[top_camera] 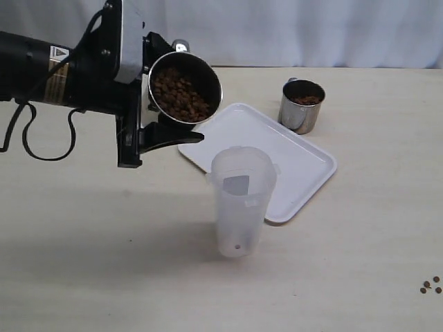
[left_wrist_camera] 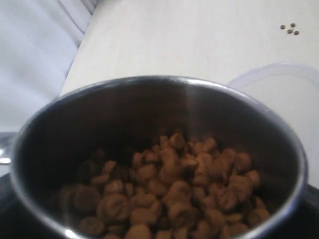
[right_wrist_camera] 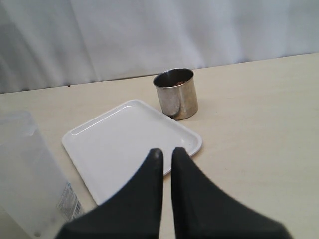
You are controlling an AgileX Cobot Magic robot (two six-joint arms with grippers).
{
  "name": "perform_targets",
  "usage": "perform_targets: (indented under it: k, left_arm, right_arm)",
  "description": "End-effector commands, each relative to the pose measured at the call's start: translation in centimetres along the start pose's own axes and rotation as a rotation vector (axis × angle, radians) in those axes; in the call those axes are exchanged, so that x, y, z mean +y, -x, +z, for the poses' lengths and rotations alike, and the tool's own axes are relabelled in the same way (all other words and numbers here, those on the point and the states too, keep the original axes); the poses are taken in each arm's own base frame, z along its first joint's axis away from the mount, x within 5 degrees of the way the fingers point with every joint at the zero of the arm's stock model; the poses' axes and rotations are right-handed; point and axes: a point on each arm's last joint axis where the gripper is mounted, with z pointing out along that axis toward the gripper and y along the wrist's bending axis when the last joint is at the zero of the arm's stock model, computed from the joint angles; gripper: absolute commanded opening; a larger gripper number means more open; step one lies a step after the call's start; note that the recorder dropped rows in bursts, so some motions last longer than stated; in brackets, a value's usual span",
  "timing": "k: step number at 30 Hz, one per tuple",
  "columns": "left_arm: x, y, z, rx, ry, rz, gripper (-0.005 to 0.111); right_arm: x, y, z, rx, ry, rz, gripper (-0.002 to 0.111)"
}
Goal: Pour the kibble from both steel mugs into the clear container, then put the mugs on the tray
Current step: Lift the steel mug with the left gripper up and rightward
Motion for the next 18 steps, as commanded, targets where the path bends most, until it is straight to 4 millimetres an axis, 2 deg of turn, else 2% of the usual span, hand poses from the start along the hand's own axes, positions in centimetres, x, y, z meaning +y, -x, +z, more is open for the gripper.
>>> perform_targets:
  k: [1,4,18]
  left_arm:
    - [-0.5,1.6,0.7,-0.01,-0.019,0.022,0.0]
    - [-0.6,1.8,1.1,0.053,0.008,0.027,0.0]
    - [-0.7,2.7,1.4,0.092,0.057,0.072,0.0]
  right_arm:
    - [0.0,0.0,0.0,-0.009,0.001,-0.005,0.005]
    - [0.0,0.0,0.0,-0.009,0.001,-0.005,0.005]
    - [0.0,0.0,0.0,-0.009,0.001,-0.005,0.005]
